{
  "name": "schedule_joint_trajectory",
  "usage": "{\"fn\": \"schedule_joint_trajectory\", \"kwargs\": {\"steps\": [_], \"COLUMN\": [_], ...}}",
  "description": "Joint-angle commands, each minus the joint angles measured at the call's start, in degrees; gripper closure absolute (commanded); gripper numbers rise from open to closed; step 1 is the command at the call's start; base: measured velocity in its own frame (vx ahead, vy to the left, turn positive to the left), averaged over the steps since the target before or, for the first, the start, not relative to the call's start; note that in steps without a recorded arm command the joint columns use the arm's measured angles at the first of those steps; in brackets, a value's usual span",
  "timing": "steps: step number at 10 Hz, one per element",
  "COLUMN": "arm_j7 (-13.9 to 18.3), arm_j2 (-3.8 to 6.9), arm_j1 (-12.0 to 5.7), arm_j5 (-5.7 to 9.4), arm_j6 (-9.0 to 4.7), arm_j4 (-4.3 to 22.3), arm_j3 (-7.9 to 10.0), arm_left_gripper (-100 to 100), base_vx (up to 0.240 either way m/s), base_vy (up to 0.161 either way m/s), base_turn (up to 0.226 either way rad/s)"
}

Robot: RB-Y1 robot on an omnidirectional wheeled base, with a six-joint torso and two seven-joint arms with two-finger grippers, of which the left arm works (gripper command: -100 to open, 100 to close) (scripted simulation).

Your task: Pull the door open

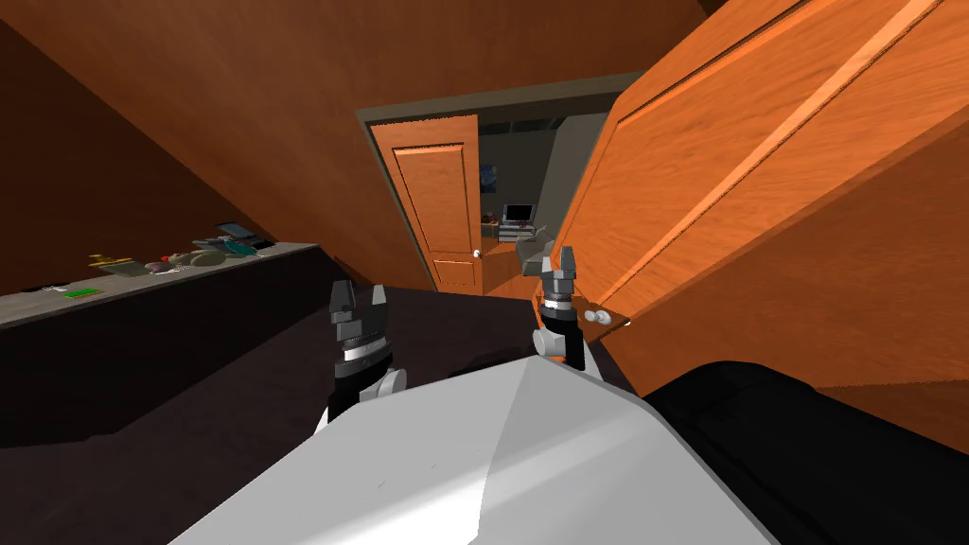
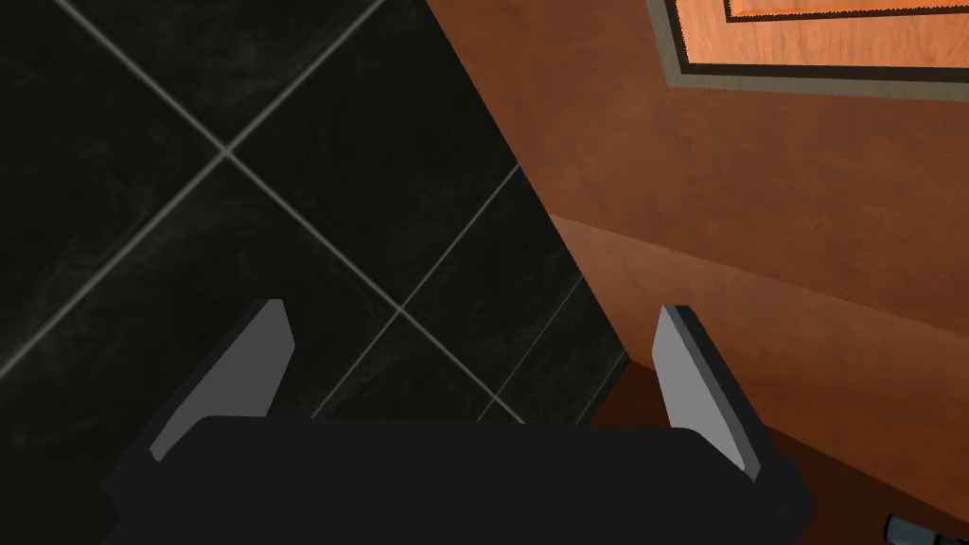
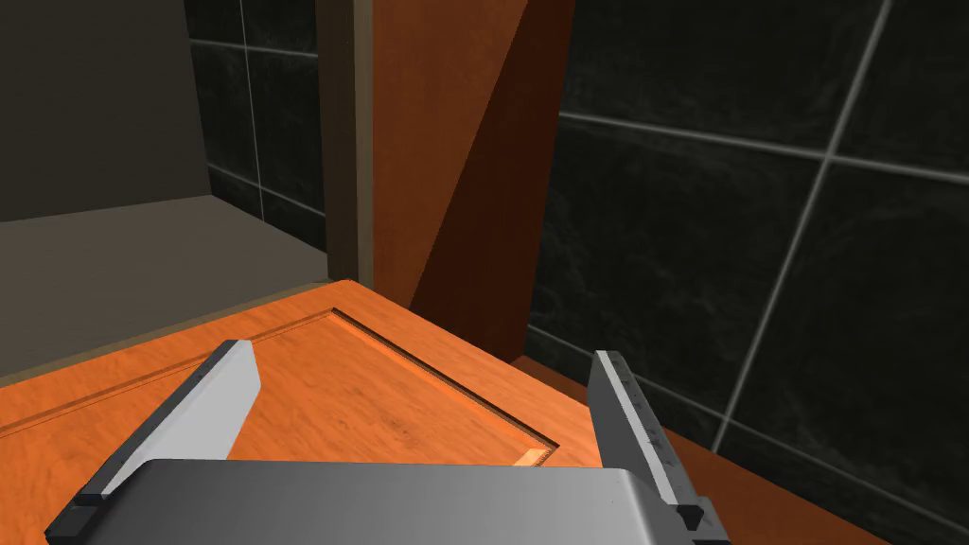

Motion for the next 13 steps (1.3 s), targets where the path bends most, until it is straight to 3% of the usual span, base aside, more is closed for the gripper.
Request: {"fn": "schedule_joint_trajectory", "kwargs": {"steps": [1, 7, 13], "arm_j7": [-1.6, -8.5, -14.6], "arm_j2": [0.49, 2.08, 3.07], "arm_j1": [-0.56, -2.94, -5.04], "arm_j5": [-0.33, -1.72, -2.95], "arm_j6": [-0.25, -1.3, -2.23], "arm_j4": [1.8, 9.7, 16.7], "arm_j3": [0.48, 2.56, 4.39], "arm_left_gripper": [-100, -100, -100], "base_vx": [0.075, 0.163, 0.094], "base_vy": [-0.027, -0.034, -0.03], "base_turn": [-0.077, -0.084, -0.069]}}
